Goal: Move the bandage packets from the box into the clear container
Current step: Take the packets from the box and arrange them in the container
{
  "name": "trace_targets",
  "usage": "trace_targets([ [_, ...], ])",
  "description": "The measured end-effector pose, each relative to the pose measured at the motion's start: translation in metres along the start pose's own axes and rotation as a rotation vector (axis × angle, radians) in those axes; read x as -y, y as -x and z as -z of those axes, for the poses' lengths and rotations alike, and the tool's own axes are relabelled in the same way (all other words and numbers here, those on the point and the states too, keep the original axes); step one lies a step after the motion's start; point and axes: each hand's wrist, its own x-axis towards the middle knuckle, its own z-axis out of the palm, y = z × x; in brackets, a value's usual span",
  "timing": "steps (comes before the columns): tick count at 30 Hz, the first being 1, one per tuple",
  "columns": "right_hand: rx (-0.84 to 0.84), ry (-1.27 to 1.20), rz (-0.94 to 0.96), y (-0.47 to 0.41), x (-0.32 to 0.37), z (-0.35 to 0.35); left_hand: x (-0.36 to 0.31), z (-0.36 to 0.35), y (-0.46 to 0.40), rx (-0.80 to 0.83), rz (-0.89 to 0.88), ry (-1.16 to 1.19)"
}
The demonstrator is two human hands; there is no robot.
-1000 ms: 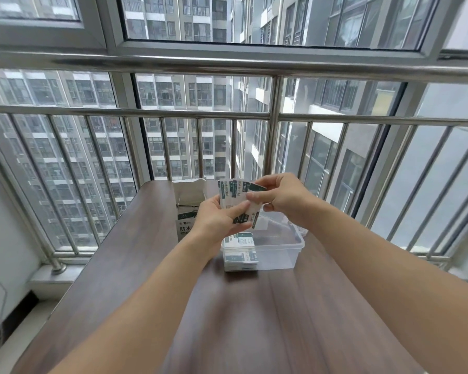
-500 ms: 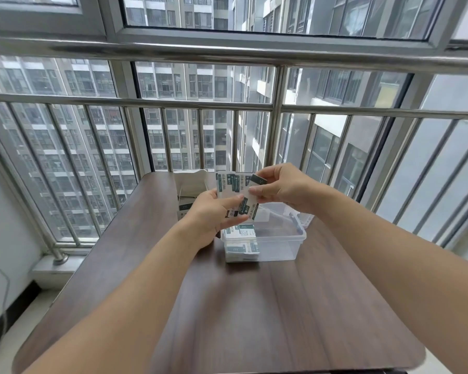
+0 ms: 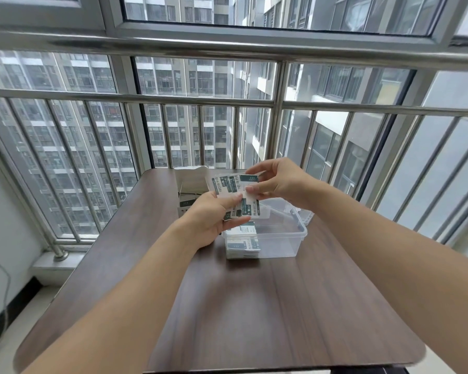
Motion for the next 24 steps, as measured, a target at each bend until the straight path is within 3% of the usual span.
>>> trace_targets([
  [10, -0.010, -0.143, -0.048, -0.0001, -0.0047, 0.0028, 0.0007, 0.0035, -0.0028, -0.192, -0.050, -0.032],
  [17, 0.060, -0.183, -0.098, 0.0029, -0.0106, 0.0040, 0.0023, -0.0017, 0.0004, -0.047, -0.007, -0.188],
  [24, 0.051, -0.257, -0.108, 0.0048, -0.0077, 0.0044, 0.0028, -0.0057, 0.0026, -0.059, 0.019, -0.152],
])
